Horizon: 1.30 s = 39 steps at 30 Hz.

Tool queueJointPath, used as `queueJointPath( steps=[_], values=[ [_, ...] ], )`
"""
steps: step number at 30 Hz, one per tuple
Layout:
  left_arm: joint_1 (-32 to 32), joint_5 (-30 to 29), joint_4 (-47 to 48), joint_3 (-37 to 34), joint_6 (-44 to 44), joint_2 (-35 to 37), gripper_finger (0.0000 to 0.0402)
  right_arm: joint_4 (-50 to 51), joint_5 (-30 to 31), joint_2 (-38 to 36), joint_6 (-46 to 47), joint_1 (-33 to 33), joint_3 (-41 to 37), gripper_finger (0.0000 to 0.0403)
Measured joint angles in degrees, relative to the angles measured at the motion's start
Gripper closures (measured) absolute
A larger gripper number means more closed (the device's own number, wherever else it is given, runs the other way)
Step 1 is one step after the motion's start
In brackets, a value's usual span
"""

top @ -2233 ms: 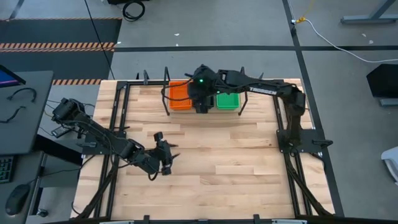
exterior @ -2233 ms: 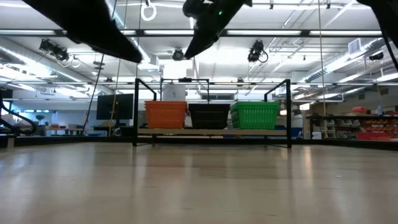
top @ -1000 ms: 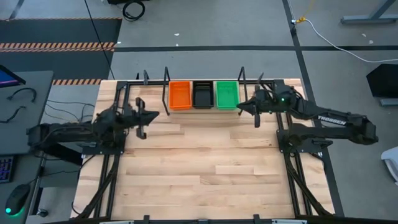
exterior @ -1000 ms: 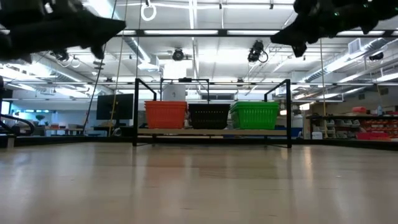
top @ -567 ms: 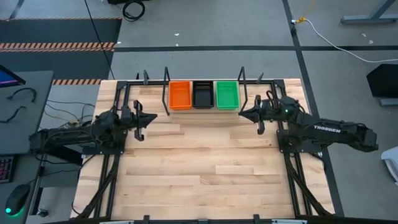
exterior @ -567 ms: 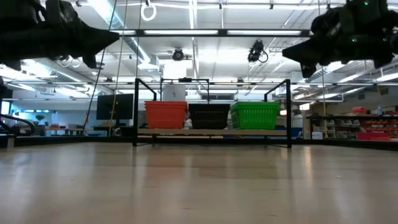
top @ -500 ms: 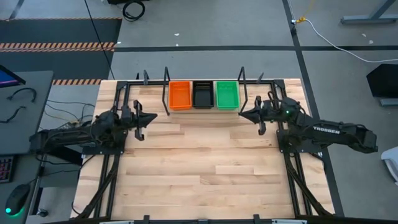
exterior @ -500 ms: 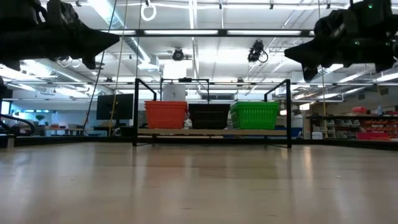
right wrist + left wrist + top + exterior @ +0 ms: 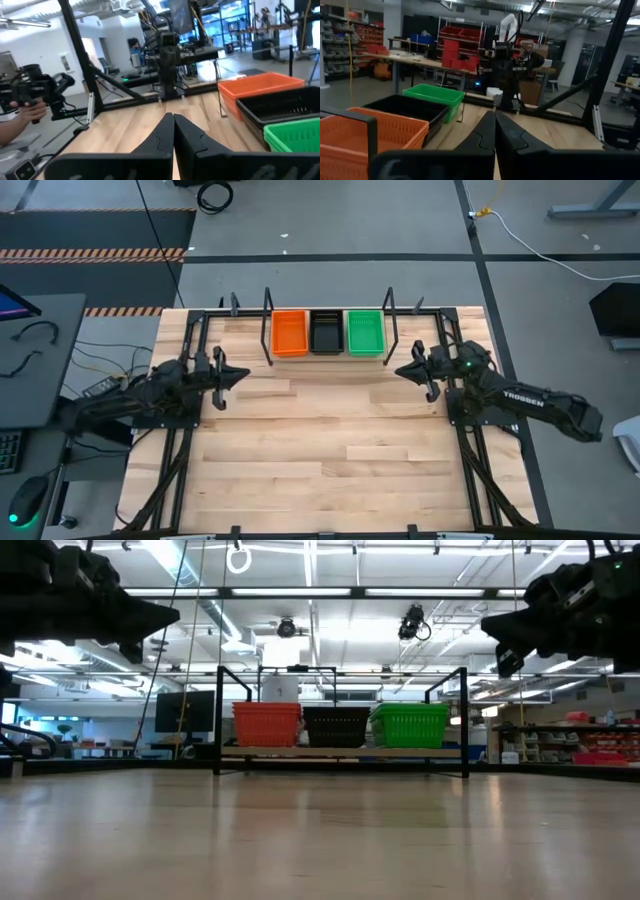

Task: Stack baskets on shelf by color
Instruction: Return to Home Position

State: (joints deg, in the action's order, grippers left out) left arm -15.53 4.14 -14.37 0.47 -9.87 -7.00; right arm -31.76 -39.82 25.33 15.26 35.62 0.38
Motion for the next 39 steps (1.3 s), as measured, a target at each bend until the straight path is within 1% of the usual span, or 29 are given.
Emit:
queueJointPath(
  steps=[5, 6, 9, 15, 20, 22, 27, 32, 35, 39],
  values=[
    [0.0, 1.4, 6.0, 0.0, 0.0, 6.6, 0.0400, 0.5, -3.0, -0.4, 0.1, 0.7, 0.0, 0.0396],
    [0.0, 1.8, 6.7, 0.0, 0.0, 7.1, 0.0400, 0.5, -3.6, -0.4, 0.3, 0.8, 0.0, 0.0396],
    [0.0, 2.6, 8.5, 0.1, 0.0, 6.6, 0.0400, 0.3, -4.9, -0.4, 0.6, 0.8, 0.0, 0.0396],
    [0.0, 2.6, 10.1, 0.1, 0.0, 6.8, 0.0399, -3.5, -4.3, -0.8, 0.0, 1.3, 0.0, 0.0396],
    [0.0, 2.6, 10.3, 0.1, 0.0, 6.8, 0.0397, -8.8, -3.5, -1.0, 4.4, 1.1, 0.0, 0.0398],
    [0.0, 3.0, 10.2, 0.1, -0.2, 6.8, 0.0396, -8.5, -3.3, -1.0, 4.9, 0.3, 0.0, 0.0398],
    [0.0, 3.4, 10.2, 0.1, -0.3, 6.8, 0.0396, -4.3, -3.3, -0.4, 2.6, -1.4, 0.0, 0.0390],
    [0.0, 3.4, 10.2, 0.1, -0.7, 6.8, 0.0395, -5.9, -3.2, 0.7, 1.9, -1.5, 0.6, 0.0380],
    [0.0, 3.4, 10.3, 0.1, -1.4, 6.8, 0.0395, -7.0, -0.5, 0.7, 2.7, -1.7, 1.4, 0.0381],
    [0.0, 3.4, 10.5, 0.1, -1.5, 6.8, 0.0395, -6.5, 8.1, 1.1, 1.2, -6.1, 0.0, 0.0394]
  ],
)
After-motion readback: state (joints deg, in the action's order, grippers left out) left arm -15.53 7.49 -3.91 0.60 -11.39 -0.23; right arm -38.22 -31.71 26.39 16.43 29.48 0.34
